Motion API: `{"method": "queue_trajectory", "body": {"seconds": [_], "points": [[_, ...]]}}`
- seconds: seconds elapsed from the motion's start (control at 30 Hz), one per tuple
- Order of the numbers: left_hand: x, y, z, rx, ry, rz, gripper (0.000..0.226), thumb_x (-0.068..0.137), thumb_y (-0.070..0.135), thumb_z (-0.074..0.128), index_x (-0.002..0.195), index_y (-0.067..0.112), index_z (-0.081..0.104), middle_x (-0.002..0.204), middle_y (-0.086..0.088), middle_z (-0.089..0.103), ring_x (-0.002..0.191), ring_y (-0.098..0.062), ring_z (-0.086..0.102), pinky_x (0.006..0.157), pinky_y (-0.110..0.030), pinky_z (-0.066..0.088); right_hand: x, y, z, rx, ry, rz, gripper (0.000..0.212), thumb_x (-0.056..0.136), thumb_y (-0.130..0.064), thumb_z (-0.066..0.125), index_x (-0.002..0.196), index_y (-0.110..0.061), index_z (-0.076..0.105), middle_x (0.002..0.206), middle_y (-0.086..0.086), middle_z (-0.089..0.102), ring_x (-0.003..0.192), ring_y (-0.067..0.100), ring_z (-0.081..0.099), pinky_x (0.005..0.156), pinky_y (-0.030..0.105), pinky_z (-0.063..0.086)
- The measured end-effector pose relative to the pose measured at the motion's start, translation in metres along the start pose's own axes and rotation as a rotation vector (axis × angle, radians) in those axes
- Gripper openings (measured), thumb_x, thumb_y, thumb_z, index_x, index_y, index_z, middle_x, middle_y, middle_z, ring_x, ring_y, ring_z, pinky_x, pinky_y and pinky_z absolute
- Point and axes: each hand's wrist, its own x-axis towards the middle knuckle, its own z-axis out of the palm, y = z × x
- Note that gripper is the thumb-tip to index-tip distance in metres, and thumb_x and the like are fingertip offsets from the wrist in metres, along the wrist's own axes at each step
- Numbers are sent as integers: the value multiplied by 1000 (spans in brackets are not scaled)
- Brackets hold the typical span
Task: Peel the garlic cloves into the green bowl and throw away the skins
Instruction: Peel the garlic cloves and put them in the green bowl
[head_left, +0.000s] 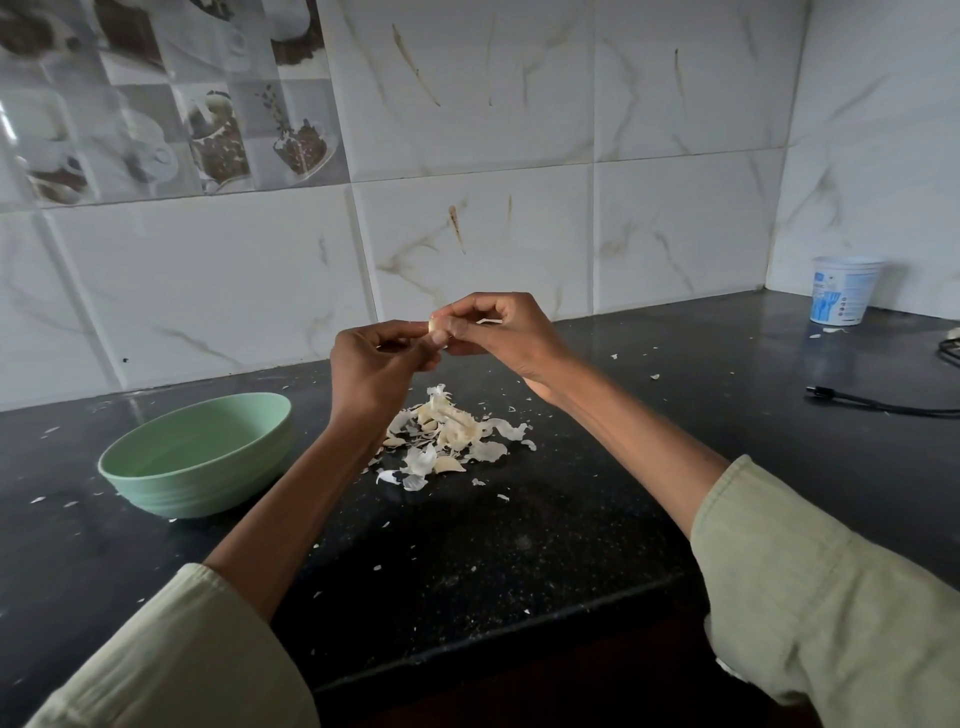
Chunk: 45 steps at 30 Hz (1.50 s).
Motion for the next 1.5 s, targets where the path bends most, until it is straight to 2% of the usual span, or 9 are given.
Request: {"method": "queue_trajectory", "body": {"seconds": [0.13,0.23,0.33,0.5,0.77,0.87,1.07,1.27,1.5], "points": [[-6,8,4,103,19,69,19,79,16,90,93,6,82,76,-6,79,69,-20,77,67,-21,59,0,-1,-3,113,-42,70,23,86,-11,82,104,3,77,102,17,77,94,23,75,92,39,62],[-9,10,6,80,13,69,19,81,16,89,95,5,82,78,-5,80,72,-20,78,71,-25,62,-2,-1,-4,136,-39,67,18,87,-8,81,102,2,78,104,17,77,97,24,75,94,39,61],[-9,11,6,28,-4,52,16,86,18,85,98,6,81,81,-7,80,78,-22,80,79,-31,64,-2,-1,-4,180,-23,58,20,90,-6,77,106,7,76,106,21,76,97,25,75,87,33,62],[-6,7,7,-5,-47,38,11,95,22,76,102,15,80,85,-7,81,85,-22,80,87,-35,63,-1,-3,-2,107,47,4,21,91,-7,77,107,6,76,106,18,77,100,31,76,89,39,63],[-2,2,5,13,-37,34,20,97,13,74,115,4,74,86,-12,80,81,-23,79,72,-24,60,-1,-5,-2,-31,71,-40,14,93,-2,75,106,2,78,104,11,78,91,24,77,78,32,64],[-1,3,3,-22,-28,17,19,97,13,75,113,5,71,87,-12,80,81,-25,79,70,-25,60,0,-5,-3,-25,87,-18,13,93,-2,74,105,1,78,101,12,77,81,23,76,79,35,65],[-1,5,4,-43,-70,-18,17,98,13,73,113,7,69,94,-14,79,83,-25,78,70,-26,60,3,-4,-2,-39,79,34,11,92,-1,74,102,-3,78,99,14,78,92,36,76,85,43,64],[1,6,2,-112,-69,-100,18,100,13,70,113,2,64,109,-18,75,89,-29,78,71,-29,62,2,-8,-4,-45,117,58,13,89,0,77,100,-5,79,101,12,78,87,32,77,88,42,64],[2,6,1,-130,-66,-190,18,99,3,52,104,9,68,84,-7,65,74,-18,65,68,-28,55,-2,-14,-8,-13,103,50,16,87,1,79,103,-2,78,106,19,73,81,30,77,86,37,64]]}}
